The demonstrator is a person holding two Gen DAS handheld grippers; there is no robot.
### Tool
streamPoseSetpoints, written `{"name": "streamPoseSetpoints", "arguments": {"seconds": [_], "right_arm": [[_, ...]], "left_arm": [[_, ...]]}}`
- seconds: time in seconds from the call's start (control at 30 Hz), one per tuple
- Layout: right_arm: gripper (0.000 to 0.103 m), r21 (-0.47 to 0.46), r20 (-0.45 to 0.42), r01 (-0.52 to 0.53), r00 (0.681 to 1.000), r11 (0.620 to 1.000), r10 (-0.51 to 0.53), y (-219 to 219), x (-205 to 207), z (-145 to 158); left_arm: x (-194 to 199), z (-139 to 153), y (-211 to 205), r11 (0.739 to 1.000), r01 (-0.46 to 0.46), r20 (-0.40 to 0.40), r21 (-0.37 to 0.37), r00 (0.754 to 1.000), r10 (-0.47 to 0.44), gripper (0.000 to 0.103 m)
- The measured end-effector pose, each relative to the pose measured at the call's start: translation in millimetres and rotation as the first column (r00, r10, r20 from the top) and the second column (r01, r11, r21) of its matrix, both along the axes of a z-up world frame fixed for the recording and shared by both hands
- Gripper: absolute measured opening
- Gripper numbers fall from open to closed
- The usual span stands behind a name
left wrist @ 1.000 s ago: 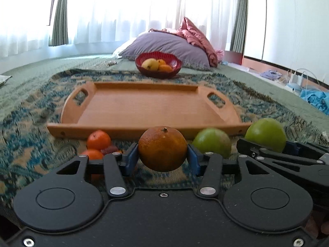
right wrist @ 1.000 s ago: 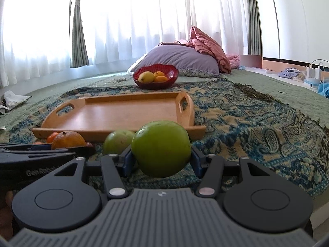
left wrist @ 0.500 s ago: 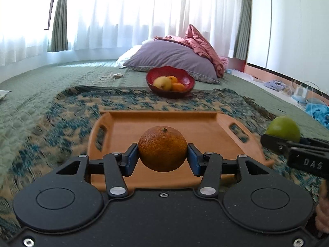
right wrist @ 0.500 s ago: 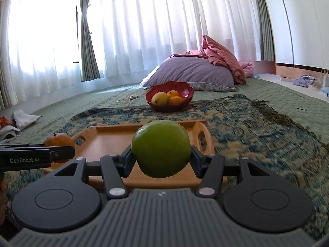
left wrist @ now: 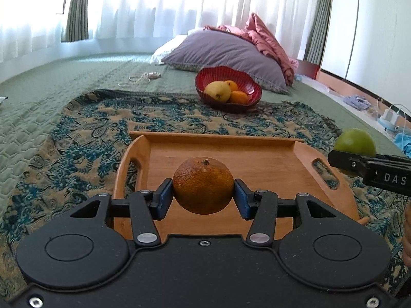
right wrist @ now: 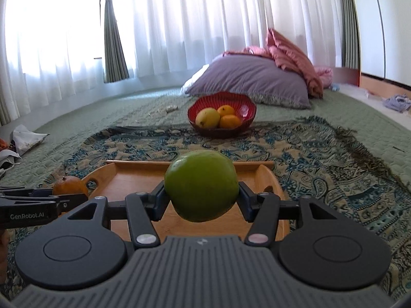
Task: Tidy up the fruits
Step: 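Lift and carry the citrus with left tool while right tool carries the apple over the tray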
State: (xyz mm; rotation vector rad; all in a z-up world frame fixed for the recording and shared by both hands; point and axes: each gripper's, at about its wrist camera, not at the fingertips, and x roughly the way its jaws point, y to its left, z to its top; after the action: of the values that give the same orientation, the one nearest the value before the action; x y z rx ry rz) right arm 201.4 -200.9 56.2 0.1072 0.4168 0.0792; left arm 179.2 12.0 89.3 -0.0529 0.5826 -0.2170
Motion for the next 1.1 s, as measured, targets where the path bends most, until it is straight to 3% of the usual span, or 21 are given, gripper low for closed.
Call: {"name": "streamPoseSetpoints", "arguments": {"seconds": [0.5, 1.1], "right_arm": [[0.059, -0.014, -0.163, 0.001, 0.987, 1.000, -0.003, 4.5, 76.6, -21.4], [0.059, -0.047, -0.244, -0.012, 0.970, 0.999, 0.000, 14.9, 92.1, -46.6]], "left_arm": [[64.2, -27.9, 0.9, 0.999, -0.042, -0.110, 0.018, 0.993, 0.044, 0.048], [76.4, -46.9, -4.1, 0.997, -0.064, -0.138, 0.042, 0.988, 0.070, 0.048]]}}
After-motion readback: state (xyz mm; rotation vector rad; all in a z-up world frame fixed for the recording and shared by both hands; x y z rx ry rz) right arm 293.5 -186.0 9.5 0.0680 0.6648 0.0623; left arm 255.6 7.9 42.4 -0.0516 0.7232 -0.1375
